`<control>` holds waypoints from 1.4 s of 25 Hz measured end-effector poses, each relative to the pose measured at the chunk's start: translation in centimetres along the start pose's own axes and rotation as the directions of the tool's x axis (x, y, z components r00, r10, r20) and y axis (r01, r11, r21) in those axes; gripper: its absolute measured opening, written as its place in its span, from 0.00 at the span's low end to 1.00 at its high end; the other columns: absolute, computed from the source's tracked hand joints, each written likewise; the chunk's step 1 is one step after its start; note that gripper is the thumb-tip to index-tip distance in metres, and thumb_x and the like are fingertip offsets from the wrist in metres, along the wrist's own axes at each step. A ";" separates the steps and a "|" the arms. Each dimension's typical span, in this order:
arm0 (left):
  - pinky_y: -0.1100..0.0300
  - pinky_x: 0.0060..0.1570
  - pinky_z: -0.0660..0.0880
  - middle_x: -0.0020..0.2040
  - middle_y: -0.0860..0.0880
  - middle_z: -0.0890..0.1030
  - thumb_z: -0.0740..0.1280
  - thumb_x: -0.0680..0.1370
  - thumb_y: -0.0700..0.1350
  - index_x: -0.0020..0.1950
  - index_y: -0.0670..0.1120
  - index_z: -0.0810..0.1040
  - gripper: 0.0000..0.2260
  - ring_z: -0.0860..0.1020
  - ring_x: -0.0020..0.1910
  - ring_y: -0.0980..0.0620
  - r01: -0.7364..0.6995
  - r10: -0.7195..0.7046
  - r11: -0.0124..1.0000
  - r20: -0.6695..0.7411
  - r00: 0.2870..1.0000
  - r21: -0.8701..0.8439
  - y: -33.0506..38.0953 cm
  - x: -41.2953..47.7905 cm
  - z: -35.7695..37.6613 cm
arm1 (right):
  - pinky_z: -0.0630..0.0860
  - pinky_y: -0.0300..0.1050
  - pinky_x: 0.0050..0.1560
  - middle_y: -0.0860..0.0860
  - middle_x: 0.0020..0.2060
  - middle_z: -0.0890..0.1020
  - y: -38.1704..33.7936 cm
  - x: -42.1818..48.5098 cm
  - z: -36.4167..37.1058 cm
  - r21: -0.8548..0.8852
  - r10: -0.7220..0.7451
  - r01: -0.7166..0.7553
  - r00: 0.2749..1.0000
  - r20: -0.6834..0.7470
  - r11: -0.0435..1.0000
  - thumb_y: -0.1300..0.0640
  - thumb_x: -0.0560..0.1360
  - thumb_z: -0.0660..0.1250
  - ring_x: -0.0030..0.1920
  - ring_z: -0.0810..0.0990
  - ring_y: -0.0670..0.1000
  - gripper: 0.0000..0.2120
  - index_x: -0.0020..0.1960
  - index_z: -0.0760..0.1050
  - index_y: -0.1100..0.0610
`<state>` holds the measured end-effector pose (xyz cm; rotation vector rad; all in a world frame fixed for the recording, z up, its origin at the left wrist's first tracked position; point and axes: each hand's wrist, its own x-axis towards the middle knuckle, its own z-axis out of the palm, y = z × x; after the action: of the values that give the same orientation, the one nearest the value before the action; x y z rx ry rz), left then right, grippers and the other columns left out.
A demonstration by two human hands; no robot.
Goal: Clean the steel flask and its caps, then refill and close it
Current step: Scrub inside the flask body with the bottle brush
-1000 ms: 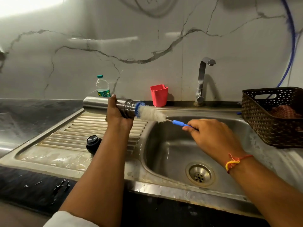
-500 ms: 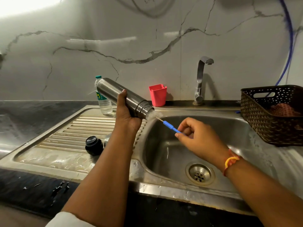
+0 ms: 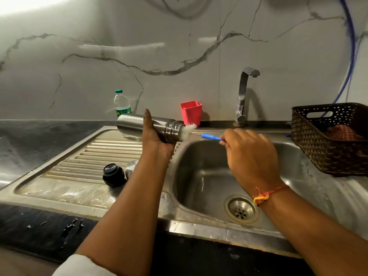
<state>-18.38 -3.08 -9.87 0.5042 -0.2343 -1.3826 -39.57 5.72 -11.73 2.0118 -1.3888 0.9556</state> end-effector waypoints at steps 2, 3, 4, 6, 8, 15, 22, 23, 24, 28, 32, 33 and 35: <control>0.47 0.42 0.84 0.35 0.43 0.83 0.76 0.73 0.54 0.56 0.41 0.76 0.22 0.84 0.32 0.45 0.008 -0.008 1.000 0.003 1.000 0.021 -0.1 -0.3 0.0 | 0.69 0.45 0.27 0.48 0.33 0.76 -0.3 -0.1 0.1 0.086 0.002 -0.012 0.994 0.111 0.996 0.51 0.81 0.59 0.30 0.71 0.49 0.08 0.47 0.74 0.54; 0.49 0.41 0.83 0.35 0.43 0.83 0.75 0.74 0.54 0.56 0.41 0.76 0.20 0.84 0.32 0.45 0.009 -0.010 0.998 0.012 1.000 0.056 -0.4 -0.6 0.1 | 0.69 0.45 0.26 0.46 0.33 0.75 -0.6 -0.2 0.3 0.179 0.033 -0.068 0.980 0.195 0.981 0.50 0.81 0.59 0.29 0.72 0.48 0.08 0.47 0.73 0.52; 0.50 0.41 0.83 0.35 0.44 0.82 0.74 0.75 0.53 0.57 0.41 0.76 0.20 0.83 0.32 0.46 0.007 -0.010 0.995 0.032 0.999 0.096 -0.9 -1.0 0.3 | 0.70 0.46 0.27 0.46 0.34 0.76 -0.9 -0.3 0.5 0.296 0.087 -0.172 0.956 0.282 0.940 0.50 0.81 0.59 0.30 0.73 0.48 0.08 0.47 0.72 0.52; 0.52 0.40 0.83 0.37 0.44 0.82 0.74 0.75 0.53 0.59 0.40 0.75 0.21 0.83 0.34 0.47 0.009 -0.022 0.989 0.084 0.996 0.145 -1.8 -1.8 0.7 | 0.71 0.43 0.27 0.48 0.34 0.79 -1.5 -0.2 0.6 0.524 0.221 -0.502 0.833 0.508 0.688 0.53 0.81 0.61 0.28 0.74 0.46 0.08 0.46 0.74 0.54; 0.52 0.41 0.83 0.40 0.43 0.82 0.74 0.74 0.52 0.64 0.40 0.74 0.25 0.83 0.37 0.47 0.027 -0.052 0.987 0.149 0.987 0.161 -2.3 -2.1 0.9 | 0.61 0.38 0.20 0.49 0.32 0.75 -1.9 -0.3 0.3 0.585 0.193 -0.796 0.605 0.773 0.152 0.54 0.82 0.61 0.23 0.65 0.43 0.09 0.49 0.75 0.59; 0.48 0.45 0.83 0.50 0.41 0.81 0.74 0.74 0.54 0.69 0.40 0.71 0.30 0.83 0.47 0.43 0.029 -0.064 0.973 0.144 0.987 0.230 -1.7 -1.6 0.6 | 0.69 0.37 0.23 0.53 0.40 0.80 -2.2 -0.7 -0.4 0.569 0.184 -0.819 0.571 0.800 0.074 0.55 0.79 0.66 0.28 0.77 0.46 0.08 0.54 0.74 0.60; 0.35 0.57 0.79 0.59 0.37 0.82 0.78 0.73 0.50 0.71 0.41 0.69 0.32 0.83 0.56 0.36 0.049 -0.060 0.974 0.043 0.997 0.221 -2.2 -0.8 0.9 | 0.77 0.50 0.35 0.50 0.45 0.76 -0.7 -0.4 -0.1 0.123 0.275 -0.309 0.931 0.239 0.943 0.53 0.79 0.65 0.39 0.77 0.53 0.03 0.49 0.76 0.52; 0.34 0.57 0.78 0.59 0.37 0.82 0.78 0.72 0.52 0.70 0.41 0.70 0.32 0.84 0.55 0.36 0.069 -0.080 0.981 0.052 0.995 0.183 -2.2 -1.0 1.2 | 0.76 0.49 0.33 0.51 0.44 0.76 -0.7 -0.4 0.0 0.068 0.232 -0.249 0.953 0.195 0.966 0.55 0.79 0.65 0.37 0.76 0.53 0.03 0.49 0.76 0.54; 0.33 0.56 0.78 0.59 0.37 0.82 0.79 0.70 0.55 0.68 0.41 0.71 0.33 0.85 0.52 0.36 0.080 -0.089 0.985 0.050 0.995 0.154 -2.3 -1.2 1.3 | 0.72 0.46 0.31 0.53 0.42 0.76 -0.9 -0.4 -0.1 0.029 0.181 -0.188 0.971 0.159 0.982 0.57 0.78 0.66 0.35 0.74 0.52 0.02 0.48 0.77 0.55; 0.42 0.42 0.84 0.48 0.41 0.84 0.79 0.68 0.60 0.63 0.41 0.74 0.34 0.86 0.37 0.42 0.088 -0.083 0.989 -0.048 0.995 0.117 -2.1 -1.3 0.8 | 0.61 0.42 0.26 0.54 0.37 0.76 -2.5 -0.5 -0.2 -0.005 0.031 -0.031 0.995 0.090 1.000 0.61 0.74 0.70 0.28 0.68 0.51 0.01 0.45 0.78 0.58; 0.51 0.35 0.83 0.38 0.42 0.82 0.77 0.73 0.52 0.59 0.40 0.75 0.23 0.83 0.33 0.46 0.093 -0.092 0.987 -0.014 0.996 0.130 -1.9 -1.5 0.8 | 0.70 0.45 0.30 0.50 0.40 0.76 -2.5 -0.2 -0.1 0.205 0.137 -0.209 0.938 0.318 0.956 0.54 0.81 0.62 0.32 0.74 0.51 0.05 0.48 0.75 0.54; 0.52 0.35 0.83 0.38 0.42 0.81 0.76 0.74 0.51 0.59 0.39 0.75 0.22 0.83 0.33 0.46 0.090 -0.092 0.987 0.009 0.996 0.134 -1.9 -1.8 0.9 | 0.71 0.44 0.31 0.49 0.39 0.77 -2.3 -0.1 -0.2 0.340 0.205 -0.366 0.882 0.425 0.866 0.53 0.81 0.62 0.33 0.75 0.49 0.07 0.47 0.75 0.54; 0.52 0.36 0.83 0.41 0.42 0.81 0.76 0.73 0.51 0.64 0.39 0.74 0.25 0.83 0.35 0.46 0.092 -0.102 0.988 0.081 0.991 0.127 -2.1 -2.0 1.0 | 0.66 0.37 0.23 0.49 0.34 0.76 -2.0 0.3 -0.6 0.566 0.259 -0.779 0.625 0.736 0.271 0.54 0.82 0.62 0.26 0.70 0.44 0.09 0.47 0.77 0.57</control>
<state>-21.06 -1.55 -9.75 0.5645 -0.3719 -1.4930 -37.76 6.71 -11.13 2.6814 -2.3802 1.8423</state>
